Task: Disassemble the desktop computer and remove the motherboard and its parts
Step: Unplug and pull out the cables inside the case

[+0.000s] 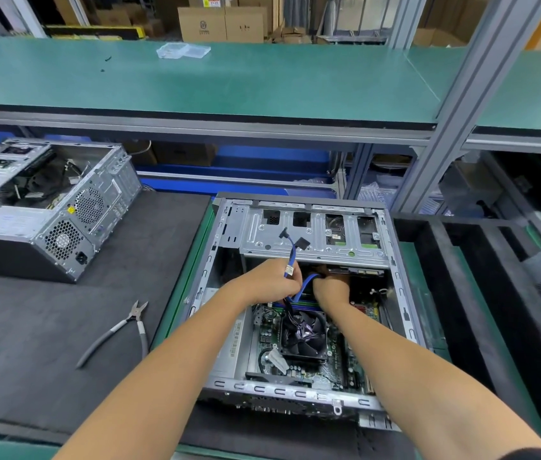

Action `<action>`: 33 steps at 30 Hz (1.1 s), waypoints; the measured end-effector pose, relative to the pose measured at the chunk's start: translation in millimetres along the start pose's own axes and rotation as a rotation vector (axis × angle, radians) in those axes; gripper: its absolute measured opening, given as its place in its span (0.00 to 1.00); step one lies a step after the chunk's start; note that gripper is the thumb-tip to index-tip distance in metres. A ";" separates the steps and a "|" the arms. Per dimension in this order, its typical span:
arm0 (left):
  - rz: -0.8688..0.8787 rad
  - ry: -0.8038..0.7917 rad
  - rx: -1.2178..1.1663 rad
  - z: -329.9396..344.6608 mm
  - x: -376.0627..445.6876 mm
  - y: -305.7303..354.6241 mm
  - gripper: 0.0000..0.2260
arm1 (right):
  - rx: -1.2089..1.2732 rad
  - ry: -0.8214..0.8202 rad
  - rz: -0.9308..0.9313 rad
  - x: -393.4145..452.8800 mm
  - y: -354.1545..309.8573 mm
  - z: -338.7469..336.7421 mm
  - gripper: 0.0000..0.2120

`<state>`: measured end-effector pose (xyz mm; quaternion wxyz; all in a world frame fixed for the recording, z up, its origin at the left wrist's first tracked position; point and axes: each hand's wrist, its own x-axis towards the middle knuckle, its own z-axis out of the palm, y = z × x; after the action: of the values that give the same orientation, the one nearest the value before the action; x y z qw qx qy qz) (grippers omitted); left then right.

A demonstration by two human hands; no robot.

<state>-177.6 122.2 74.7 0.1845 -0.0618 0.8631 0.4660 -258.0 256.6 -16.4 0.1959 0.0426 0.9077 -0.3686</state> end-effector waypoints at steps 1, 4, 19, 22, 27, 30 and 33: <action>0.004 -0.004 0.011 -0.5 -0.4 0.7 0.05 | 0.052 0.020 0.021 -1.2 -0.7 0.6 0.19; 0.021 -0.007 0.049 0.8 -0.6 1.8 0.04 | 0.119 0.025 0.061 -2.3 -1.8 -0.7 0.17; 0.039 -0.033 0.166 4.3 -4.6 6.5 0.05 | -0.649 -0.172 -0.220 -11.1 -8.3 -18.7 0.11; 0.038 -0.019 0.157 3.9 -5.3 6.7 0.06 | -0.704 -0.174 -0.244 -9.6 -9.7 -21.8 0.14; 0.044 -0.025 0.169 3.1 -5.1 5.9 0.06 | -0.772 -0.238 -0.237 -11.4 -15.0 -25.0 0.24; 0.043 -0.032 0.180 3.2 -5.4 6.5 0.05 | -0.775 -0.263 -0.245 -9.8 -15.1 -26.3 0.27; 0.040 -0.030 0.172 2.9 -5.6 6.6 0.06 | -0.782 -0.271 -0.277 -8.1 -13.4 -27.9 0.27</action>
<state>-173.5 127.9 80.5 0.1925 -0.0214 0.8983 0.3945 -262.5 266.5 13.6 0.2635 -0.2058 0.9422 -0.0220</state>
